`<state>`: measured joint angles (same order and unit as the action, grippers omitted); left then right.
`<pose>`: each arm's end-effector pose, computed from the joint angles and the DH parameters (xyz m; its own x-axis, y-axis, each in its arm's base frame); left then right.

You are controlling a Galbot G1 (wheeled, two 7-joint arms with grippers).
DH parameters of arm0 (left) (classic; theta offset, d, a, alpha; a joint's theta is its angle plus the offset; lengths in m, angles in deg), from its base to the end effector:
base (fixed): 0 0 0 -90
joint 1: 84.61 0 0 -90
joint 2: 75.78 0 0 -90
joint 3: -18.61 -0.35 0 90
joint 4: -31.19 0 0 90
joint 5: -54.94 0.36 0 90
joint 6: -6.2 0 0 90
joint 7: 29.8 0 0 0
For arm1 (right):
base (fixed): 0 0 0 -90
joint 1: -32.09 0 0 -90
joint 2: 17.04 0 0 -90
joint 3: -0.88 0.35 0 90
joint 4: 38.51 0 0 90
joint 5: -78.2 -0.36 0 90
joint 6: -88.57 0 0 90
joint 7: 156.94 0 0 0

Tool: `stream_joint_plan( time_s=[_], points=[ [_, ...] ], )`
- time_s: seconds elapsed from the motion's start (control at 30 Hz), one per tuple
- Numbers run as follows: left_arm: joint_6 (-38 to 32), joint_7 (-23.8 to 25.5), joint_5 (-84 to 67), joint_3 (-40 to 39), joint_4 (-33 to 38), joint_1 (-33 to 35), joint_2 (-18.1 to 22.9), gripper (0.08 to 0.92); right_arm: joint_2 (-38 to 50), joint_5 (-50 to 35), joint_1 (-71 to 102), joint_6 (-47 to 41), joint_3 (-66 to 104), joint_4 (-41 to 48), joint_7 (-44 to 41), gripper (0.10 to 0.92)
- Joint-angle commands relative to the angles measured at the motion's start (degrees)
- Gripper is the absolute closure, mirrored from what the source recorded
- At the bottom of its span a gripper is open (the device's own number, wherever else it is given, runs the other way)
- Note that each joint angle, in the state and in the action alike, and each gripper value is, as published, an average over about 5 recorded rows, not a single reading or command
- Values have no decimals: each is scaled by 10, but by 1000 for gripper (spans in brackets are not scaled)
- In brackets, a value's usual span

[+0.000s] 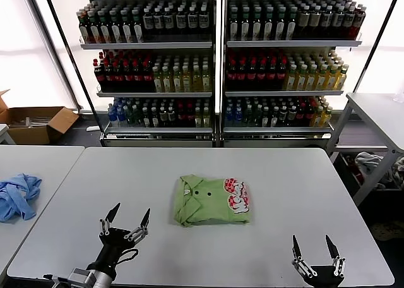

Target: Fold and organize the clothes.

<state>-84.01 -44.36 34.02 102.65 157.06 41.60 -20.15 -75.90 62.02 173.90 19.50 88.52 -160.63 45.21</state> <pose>0.1562 0.0535 -0.2778 -0.9816 0.1584 0.1066 0.1662 0.9836 0.0694 0.0766 -0.0713 -0.3274 -0.9990 0.0357 0.0256 0.0345 0.9984 -0.0455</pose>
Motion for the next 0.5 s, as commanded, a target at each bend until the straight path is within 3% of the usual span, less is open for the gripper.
stream_joint_plan(
  time_s=[0.03,0.5],
  points=[
    [-3,-2,0,7,4,11,1,177,2,0,1,-1,-1,-1,-3,203],
    [-17,-10,8,18,12,45,8,177,8,0,5,-2,-3,-2,-5,203]
  ],
)
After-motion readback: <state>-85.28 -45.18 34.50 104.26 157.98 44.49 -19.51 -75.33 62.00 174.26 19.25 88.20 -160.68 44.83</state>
